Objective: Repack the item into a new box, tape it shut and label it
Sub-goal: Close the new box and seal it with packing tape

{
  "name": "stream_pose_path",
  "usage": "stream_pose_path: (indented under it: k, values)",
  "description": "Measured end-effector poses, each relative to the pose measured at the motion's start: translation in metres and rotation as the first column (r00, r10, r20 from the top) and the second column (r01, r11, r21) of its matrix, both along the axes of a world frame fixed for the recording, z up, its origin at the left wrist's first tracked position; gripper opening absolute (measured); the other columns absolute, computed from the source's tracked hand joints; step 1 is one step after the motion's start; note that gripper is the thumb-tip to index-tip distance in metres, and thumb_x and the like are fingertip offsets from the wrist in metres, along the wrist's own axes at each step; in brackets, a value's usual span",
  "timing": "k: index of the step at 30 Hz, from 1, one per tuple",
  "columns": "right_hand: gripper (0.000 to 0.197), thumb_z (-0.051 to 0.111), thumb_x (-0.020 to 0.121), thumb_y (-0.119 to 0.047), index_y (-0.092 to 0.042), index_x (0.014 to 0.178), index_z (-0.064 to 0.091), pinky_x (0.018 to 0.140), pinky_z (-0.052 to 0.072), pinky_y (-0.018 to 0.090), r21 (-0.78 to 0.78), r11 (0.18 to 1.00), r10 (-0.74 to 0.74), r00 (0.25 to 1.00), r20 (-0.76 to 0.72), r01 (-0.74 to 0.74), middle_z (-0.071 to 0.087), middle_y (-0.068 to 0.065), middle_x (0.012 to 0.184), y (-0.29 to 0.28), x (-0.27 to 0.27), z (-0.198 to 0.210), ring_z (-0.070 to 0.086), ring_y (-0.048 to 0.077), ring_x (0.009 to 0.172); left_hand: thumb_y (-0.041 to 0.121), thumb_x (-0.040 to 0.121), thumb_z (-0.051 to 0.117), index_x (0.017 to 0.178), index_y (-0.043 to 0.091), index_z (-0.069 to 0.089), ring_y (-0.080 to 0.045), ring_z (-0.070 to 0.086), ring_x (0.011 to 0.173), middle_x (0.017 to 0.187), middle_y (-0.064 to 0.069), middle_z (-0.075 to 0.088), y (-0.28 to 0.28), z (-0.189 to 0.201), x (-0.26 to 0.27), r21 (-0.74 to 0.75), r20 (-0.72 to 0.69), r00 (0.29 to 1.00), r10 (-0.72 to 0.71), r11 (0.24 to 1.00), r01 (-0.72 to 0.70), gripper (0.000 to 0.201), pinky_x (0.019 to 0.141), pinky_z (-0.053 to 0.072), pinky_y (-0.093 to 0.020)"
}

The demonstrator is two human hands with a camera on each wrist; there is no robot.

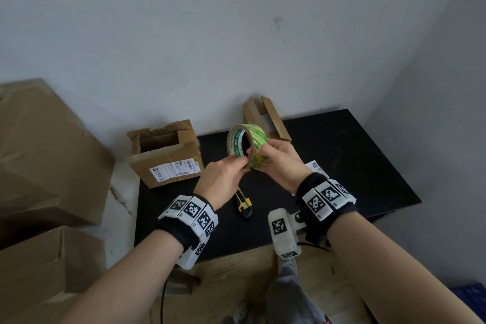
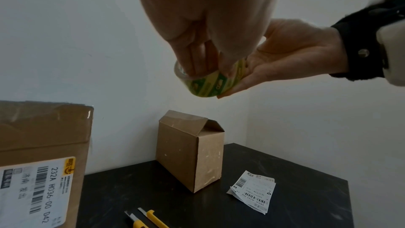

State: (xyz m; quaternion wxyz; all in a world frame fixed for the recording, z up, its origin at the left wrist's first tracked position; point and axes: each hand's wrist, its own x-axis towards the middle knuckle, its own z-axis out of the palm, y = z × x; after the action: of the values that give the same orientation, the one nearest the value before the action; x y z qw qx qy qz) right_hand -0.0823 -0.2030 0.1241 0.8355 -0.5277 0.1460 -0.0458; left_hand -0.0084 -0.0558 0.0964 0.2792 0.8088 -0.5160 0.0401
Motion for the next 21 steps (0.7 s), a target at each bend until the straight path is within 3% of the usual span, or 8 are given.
stream_pose_path:
  k: [2, 5, 12, 15, 18, 21]
  values:
    - [0.018, 0.053, 0.082, 0.001, 0.005, 0.098, 0.058, 0.081, 0.053, 0.038, -0.002, 1.0, 0.008, 1.0, -0.004, -0.008, 0.067, 0.011, 0.09, 0.0008, -0.0001, -0.0014, 0.064, 0.023, 0.09, 0.011, 0.087, 0.061, 0.101, 0.008, 0.064, -0.024, 0.067, 0.077, 0.088, -0.009, 0.069, 0.0, 0.0001, -0.0011, 0.016, 0.003, 1.0, -0.012, 1.0, 0.012, 0.014, 0.063, 0.056, -0.04]
    - [0.047, 0.057, 0.071, -0.005, 0.012, 0.114, 0.051, 0.087, 0.051, 0.042, 0.008, 1.0, 0.022, 0.999, -0.038, -0.022, 0.063, 0.019, 0.104, 0.0017, 0.0007, -0.0034, 0.062, 0.028, 0.098, 0.01, 0.087, 0.061, 0.103, 0.008, 0.065, -0.023, 0.068, 0.081, 0.091, -0.009, 0.069, 0.0003, -0.0008, -0.0029, 0.031, 0.012, 1.0, -0.016, 0.999, 0.015, 0.016, 0.066, 0.057, -0.039]
    - [0.044, 0.055, 0.069, -0.004, 0.008, 0.111, 0.052, 0.083, 0.052, 0.038, 0.017, 1.0, 0.021, 0.999, -0.027, -0.021, 0.063, 0.015, 0.098, 0.0031, -0.0019, -0.0032, 0.063, 0.023, 0.091, 0.009, 0.086, 0.062, 0.102, 0.008, 0.065, -0.022, 0.069, 0.082, 0.093, -0.009, 0.07, 0.0011, -0.0016, -0.0057, 0.025, 0.015, 1.0, -0.023, 0.999, 0.023, 0.016, 0.067, 0.058, -0.036]
    - [0.029, 0.053, 0.084, 0.001, 0.007, 0.112, 0.054, 0.089, 0.051, 0.04, 0.033, 0.999, 0.027, 1.0, 0.0, -0.027, 0.063, 0.018, 0.106, 0.0008, -0.0041, -0.0051, 0.062, 0.027, 0.1, 0.012, 0.087, 0.063, 0.099, 0.008, 0.064, -0.019, 0.068, 0.071, 0.083, -0.006, 0.07, 0.0025, -0.0015, -0.0053, -0.027, -0.027, 1.0, 0.002, 1.0, -0.003, 0.013, 0.061, 0.056, -0.031]
    - [0.032, 0.052, 0.091, 0.001, 0.004, 0.123, 0.054, 0.095, 0.049, 0.046, -0.062, 0.991, -0.121, 0.993, 0.006, 0.121, 0.062, 0.021, 0.117, -0.0005, -0.003, -0.0093, 0.062, 0.031, 0.109, 0.018, 0.089, 0.061, 0.1, 0.009, 0.061, -0.015, 0.064, 0.058, 0.071, -0.003, 0.068, 0.0037, -0.0032, -0.0028, -0.048, -0.066, 0.997, 0.048, 0.998, -0.051, 0.014, 0.053, 0.054, -0.03]
    - [0.026, 0.054, 0.091, -0.002, 0.004, 0.116, 0.06, 0.092, 0.052, 0.046, -0.182, 0.952, -0.252, 0.968, -0.006, 0.247, 0.068, 0.017, 0.108, 0.0002, -0.0006, -0.0087, 0.066, 0.027, 0.101, 0.02, 0.089, 0.06, 0.1, 0.01, 0.061, -0.011, 0.063, 0.058, 0.072, -0.002, 0.068, 0.0037, -0.006, -0.0031, -0.039, -0.083, 0.994, 0.066, 0.997, -0.069, 0.015, 0.053, 0.053, -0.027]
